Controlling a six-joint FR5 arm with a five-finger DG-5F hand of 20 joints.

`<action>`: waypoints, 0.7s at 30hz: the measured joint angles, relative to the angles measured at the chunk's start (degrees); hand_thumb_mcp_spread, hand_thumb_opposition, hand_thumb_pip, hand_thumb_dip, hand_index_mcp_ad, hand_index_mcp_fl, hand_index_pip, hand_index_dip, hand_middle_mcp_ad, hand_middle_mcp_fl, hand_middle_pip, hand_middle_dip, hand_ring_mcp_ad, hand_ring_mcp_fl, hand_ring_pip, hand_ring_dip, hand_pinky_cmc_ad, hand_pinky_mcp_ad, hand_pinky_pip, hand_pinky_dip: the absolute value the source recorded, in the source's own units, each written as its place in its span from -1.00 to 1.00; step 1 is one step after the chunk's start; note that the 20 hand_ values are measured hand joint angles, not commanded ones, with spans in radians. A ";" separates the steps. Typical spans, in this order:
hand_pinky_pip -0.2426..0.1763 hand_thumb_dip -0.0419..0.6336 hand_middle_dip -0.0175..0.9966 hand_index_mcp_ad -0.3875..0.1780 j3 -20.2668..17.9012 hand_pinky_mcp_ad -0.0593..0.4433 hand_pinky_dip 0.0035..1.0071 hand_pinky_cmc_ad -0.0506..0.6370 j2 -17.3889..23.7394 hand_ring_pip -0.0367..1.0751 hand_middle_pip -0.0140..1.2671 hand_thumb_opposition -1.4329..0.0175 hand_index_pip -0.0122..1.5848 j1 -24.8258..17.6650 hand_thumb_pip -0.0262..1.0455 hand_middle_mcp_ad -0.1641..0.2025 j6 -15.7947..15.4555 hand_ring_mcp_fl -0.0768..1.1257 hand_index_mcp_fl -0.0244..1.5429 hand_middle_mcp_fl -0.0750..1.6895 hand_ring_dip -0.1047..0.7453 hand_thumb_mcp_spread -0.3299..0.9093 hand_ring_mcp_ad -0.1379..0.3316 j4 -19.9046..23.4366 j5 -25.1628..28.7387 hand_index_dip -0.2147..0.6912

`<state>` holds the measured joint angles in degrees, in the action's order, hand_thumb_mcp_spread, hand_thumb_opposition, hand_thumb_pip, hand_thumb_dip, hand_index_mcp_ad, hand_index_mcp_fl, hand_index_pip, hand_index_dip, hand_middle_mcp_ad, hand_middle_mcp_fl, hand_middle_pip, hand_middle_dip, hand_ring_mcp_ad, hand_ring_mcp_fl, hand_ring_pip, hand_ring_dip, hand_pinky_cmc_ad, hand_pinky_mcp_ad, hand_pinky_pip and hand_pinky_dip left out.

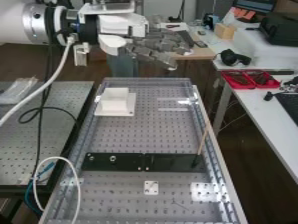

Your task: Grab the bearing and place it in the white container

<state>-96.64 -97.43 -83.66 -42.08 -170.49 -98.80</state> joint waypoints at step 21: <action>-0.29 -0.27 -0.57 -0.12 -0.17 0.35 -0.43 0.25 0.50 -0.79 -0.78 -0.03 -0.84 1.40 -0.06 0.33 -2.02 -0.87 -0.89 -0.91 -0.56 0.04 0.09 -0.76 -2.14 0.09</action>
<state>-96.81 -96.93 -82.26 -44.10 -171.25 -100.94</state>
